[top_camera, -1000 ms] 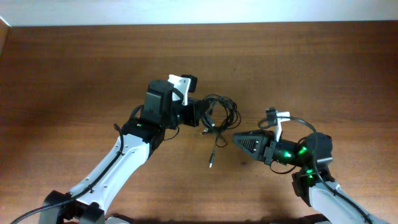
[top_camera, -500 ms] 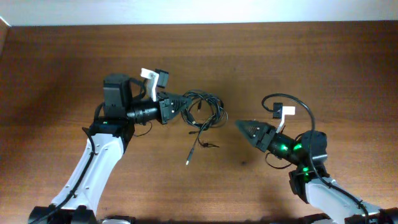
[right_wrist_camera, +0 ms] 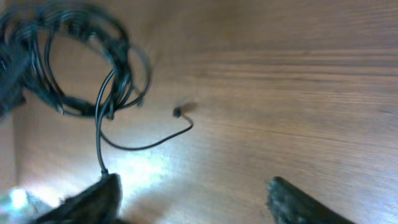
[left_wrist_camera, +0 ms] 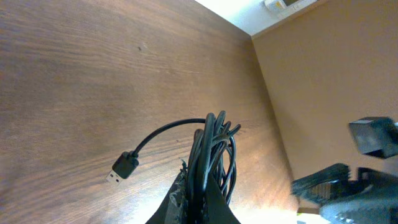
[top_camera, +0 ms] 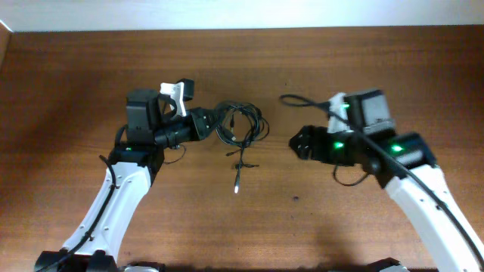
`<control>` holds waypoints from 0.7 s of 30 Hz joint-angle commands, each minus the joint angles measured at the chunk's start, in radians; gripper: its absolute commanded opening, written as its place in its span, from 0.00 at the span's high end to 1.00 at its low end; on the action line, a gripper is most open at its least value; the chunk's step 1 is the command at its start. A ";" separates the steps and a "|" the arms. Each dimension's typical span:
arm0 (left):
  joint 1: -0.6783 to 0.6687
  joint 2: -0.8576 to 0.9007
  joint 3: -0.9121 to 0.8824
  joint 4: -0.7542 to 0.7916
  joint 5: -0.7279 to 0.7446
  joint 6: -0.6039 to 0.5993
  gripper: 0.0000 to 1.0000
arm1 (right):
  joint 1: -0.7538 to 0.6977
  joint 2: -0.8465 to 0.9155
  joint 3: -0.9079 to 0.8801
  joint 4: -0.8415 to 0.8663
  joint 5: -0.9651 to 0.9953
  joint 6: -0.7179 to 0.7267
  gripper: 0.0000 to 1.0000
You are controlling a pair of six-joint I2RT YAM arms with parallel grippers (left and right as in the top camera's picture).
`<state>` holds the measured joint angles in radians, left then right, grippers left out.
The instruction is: Untangle cables
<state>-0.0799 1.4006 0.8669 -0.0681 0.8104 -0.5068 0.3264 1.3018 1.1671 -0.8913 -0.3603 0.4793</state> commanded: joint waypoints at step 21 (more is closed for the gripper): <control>-0.145 -0.021 0.018 0.148 -0.101 -0.027 1.00 | 0.100 0.109 0.017 0.009 -0.142 0.250 0.96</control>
<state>-0.1799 1.3949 0.8761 0.0555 0.8745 -0.5835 0.4206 1.4742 1.1687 -0.8852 -0.3149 0.7437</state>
